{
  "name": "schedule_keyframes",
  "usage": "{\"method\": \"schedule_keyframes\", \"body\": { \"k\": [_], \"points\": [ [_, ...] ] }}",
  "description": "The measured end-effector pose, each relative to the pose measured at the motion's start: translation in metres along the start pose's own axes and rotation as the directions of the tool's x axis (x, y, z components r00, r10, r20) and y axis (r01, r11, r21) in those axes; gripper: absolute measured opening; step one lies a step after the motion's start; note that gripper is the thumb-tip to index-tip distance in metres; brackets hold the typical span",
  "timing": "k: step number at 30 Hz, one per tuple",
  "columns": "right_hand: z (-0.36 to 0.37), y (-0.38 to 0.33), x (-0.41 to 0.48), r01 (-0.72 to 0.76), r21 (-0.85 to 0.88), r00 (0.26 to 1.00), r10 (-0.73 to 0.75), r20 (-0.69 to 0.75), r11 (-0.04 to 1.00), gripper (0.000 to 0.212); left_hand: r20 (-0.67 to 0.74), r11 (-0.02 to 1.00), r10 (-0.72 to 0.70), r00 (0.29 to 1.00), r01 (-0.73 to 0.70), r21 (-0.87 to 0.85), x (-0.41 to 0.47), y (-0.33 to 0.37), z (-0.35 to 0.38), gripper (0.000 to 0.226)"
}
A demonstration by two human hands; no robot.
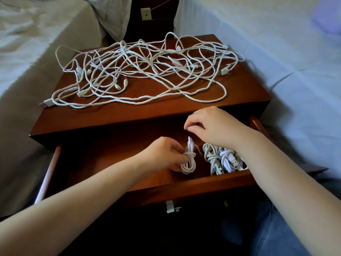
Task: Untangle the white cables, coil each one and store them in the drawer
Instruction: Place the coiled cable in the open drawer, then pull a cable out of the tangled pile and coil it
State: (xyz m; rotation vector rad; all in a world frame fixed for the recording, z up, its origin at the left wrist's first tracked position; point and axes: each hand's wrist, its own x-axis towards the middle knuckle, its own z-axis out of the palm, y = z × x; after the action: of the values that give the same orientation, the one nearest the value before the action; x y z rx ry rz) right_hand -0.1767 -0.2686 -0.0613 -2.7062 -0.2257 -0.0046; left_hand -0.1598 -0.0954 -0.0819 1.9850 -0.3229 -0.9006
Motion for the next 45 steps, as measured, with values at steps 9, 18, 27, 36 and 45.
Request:
{"method": "schedule_keyframes", "body": {
  "k": [9,18,27,36,45],
  "points": [
    [-0.002,-0.007,-0.001,-0.050,-0.038,0.998,0.051,0.038,0.998,0.020,0.090,0.990,-0.028,0.996,0.016,0.141,0.007,0.002,0.018,0.024],
    [-0.001,-0.010,-0.002,-0.047,-0.044,0.998,0.049,0.047,0.998,0.020,0.081,0.809,0.206,0.975,-0.216,0.547,0.015,0.000,0.021,0.045],
    [-0.002,-0.017,0.000,0.028,0.063,0.986,-0.018,-0.166,0.998,0.016,-0.022,0.894,0.231,0.973,-0.203,0.399,0.008,0.007,0.001,0.023],
    [-0.025,-0.045,0.041,0.133,-0.012,0.942,-0.130,-0.310,0.991,0.018,-0.434,0.951,0.307,0.847,-0.291,0.106,-0.012,0.036,-0.060,0.018],
    [-0.030,-0.081,0.111,0.213,0.005,0.880,-0.190,-0.435,0.977,0.018,-0.841,0.938,0.242,0.485,-0.338,0.075,0.013,0.049,-0.150,0.017]
  ]
}}
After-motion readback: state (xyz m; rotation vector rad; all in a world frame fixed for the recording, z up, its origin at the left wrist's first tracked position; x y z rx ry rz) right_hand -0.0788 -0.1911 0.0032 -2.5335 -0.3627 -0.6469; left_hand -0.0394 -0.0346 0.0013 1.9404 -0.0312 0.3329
